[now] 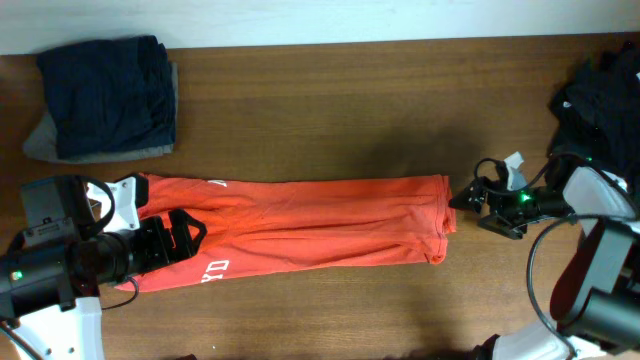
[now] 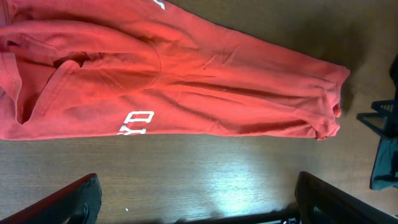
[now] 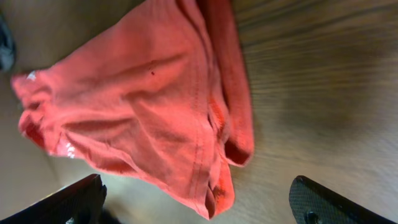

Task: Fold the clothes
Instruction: 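Grasp the strip's right end with the right gripper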

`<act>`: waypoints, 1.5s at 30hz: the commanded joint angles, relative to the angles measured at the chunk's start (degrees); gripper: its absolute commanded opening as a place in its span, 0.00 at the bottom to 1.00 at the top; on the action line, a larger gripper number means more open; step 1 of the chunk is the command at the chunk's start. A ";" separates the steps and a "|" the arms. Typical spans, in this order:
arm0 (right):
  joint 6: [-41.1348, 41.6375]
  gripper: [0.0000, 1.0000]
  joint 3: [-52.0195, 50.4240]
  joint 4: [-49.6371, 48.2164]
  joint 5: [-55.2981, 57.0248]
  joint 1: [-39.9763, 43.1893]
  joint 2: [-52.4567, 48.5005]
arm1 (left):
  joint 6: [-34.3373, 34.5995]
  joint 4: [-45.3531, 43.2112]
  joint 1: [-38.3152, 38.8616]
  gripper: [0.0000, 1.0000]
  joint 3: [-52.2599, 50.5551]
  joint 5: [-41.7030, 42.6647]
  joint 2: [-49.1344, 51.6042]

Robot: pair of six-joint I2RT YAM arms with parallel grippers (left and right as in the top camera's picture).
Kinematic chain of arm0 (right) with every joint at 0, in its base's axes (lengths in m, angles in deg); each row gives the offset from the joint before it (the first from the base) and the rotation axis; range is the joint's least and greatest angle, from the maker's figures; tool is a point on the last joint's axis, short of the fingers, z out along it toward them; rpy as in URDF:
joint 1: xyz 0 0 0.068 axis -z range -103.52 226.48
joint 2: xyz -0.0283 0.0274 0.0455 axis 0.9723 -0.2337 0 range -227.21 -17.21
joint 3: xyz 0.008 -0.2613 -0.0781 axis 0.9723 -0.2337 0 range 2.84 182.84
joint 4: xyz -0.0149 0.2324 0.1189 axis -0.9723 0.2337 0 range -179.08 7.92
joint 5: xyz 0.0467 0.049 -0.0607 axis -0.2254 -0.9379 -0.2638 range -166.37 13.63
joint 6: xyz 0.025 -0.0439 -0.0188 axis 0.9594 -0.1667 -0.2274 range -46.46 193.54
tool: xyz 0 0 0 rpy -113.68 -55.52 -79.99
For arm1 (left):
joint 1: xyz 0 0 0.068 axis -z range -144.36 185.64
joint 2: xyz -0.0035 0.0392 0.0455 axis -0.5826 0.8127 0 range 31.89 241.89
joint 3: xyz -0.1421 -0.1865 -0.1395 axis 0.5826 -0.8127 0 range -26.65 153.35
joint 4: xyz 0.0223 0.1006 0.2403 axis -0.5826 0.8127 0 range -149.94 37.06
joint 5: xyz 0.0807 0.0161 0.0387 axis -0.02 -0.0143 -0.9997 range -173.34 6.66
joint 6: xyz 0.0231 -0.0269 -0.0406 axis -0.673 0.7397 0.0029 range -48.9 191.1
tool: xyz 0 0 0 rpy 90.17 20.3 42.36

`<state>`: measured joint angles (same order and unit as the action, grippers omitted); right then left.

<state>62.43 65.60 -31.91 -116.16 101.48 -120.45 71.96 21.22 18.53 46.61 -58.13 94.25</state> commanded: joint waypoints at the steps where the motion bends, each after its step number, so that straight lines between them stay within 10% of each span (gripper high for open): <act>1: -5.05 0.99 -0.26 0.20 -4.83 0.15 -2.32 | -0.26 -0.15 0.22 0.99 -0.31 1.14 -0.09; 45: 3.34 0.99 -15.47 -20.44 -3.82 -10.12 -3.32 | -0.26 -0.13 0.22 0.99 -0.31 1.14 -0.09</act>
<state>62.65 53.03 -50.99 -128.46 93.94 -121.32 71.96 21.20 18.53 46.63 -58.02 94.25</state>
